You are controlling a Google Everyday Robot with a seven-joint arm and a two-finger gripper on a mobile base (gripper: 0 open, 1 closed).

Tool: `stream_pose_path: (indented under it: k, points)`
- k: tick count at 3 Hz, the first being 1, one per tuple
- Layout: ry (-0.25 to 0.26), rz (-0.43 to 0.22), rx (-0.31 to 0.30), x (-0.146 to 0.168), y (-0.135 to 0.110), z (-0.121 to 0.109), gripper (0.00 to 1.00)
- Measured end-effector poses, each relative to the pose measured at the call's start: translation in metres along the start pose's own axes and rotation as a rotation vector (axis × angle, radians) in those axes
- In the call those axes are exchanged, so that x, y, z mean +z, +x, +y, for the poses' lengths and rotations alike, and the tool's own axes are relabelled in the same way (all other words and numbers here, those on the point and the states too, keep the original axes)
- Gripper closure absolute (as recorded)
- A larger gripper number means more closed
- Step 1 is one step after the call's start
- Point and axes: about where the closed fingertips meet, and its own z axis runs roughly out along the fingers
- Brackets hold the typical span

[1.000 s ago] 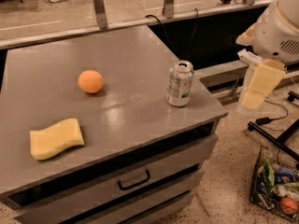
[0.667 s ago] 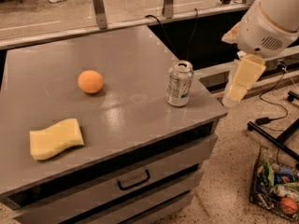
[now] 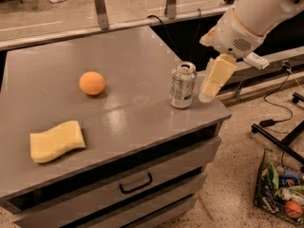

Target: Move 7up can near sponge

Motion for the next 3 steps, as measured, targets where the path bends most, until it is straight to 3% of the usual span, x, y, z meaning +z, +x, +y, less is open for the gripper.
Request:
stream_pose_path:
  k: [2, 3]
  points:
    - [-0.091, -0.042, 0.028, 0.058, -0.019, -0.005, 0.0]
    - [-0.122, -0.053, 0.026, 0.074, -0.028, -0.001, 0.17]
